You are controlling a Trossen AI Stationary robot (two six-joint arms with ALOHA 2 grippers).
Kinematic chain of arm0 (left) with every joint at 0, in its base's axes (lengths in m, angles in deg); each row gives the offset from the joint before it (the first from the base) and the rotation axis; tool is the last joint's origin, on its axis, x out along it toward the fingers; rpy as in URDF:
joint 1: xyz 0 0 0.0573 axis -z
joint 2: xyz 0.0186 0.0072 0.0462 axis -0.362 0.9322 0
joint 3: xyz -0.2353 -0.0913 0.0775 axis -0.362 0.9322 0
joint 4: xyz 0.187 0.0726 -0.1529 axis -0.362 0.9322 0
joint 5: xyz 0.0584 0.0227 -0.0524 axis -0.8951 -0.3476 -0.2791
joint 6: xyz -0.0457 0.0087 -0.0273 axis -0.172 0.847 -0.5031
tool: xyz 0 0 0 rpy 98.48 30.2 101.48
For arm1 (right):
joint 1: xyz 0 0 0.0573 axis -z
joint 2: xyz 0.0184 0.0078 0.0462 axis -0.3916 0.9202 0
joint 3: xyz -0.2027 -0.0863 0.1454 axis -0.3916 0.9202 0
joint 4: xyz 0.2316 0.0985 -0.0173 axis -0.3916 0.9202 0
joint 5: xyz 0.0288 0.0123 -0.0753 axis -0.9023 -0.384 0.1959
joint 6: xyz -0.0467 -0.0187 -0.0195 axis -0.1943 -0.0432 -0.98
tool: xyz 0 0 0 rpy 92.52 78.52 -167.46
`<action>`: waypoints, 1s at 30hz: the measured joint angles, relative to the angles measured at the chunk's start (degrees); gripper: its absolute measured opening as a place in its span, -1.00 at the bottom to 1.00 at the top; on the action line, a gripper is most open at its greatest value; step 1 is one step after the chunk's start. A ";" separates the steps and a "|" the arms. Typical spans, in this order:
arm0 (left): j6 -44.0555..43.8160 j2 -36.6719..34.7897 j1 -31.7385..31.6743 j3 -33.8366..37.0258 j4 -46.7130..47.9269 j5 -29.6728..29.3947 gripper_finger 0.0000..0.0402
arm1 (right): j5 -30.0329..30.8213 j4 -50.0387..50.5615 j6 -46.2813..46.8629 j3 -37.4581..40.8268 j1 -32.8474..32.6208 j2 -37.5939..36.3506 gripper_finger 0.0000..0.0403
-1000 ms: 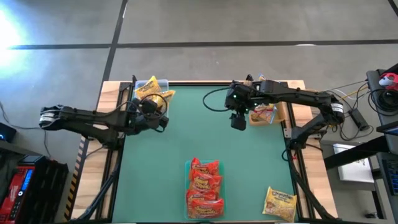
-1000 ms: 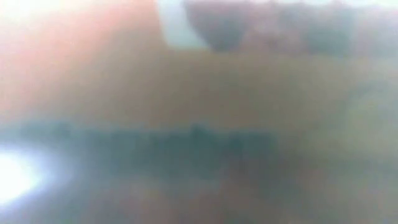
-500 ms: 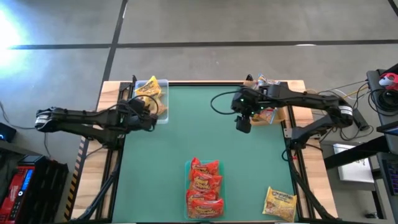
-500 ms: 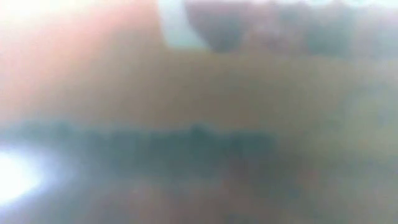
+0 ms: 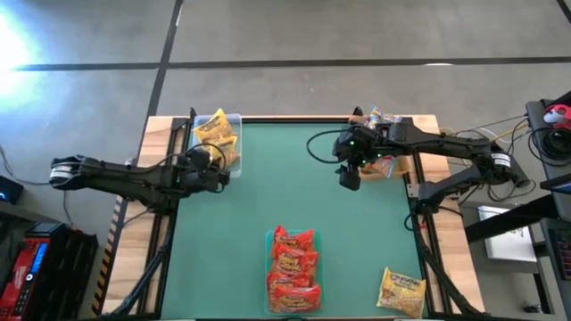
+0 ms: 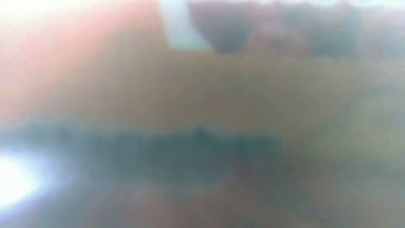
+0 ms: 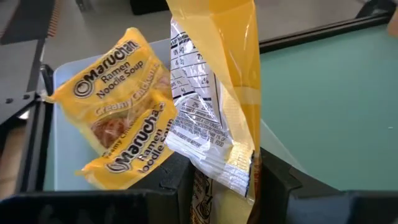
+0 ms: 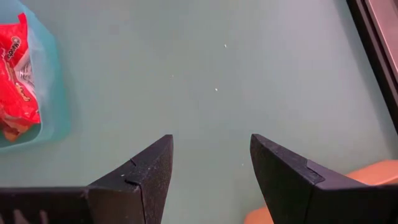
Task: Sort Maruchan noodles
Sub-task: Put the yellow noodle pack into the transparent bin
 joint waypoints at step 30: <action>-3.00 0.25 -0.60 -2.36 13.07 -4.24 -0.09 | -0.02 -0.34 -0.27 0.02 0.00 0.02 0.01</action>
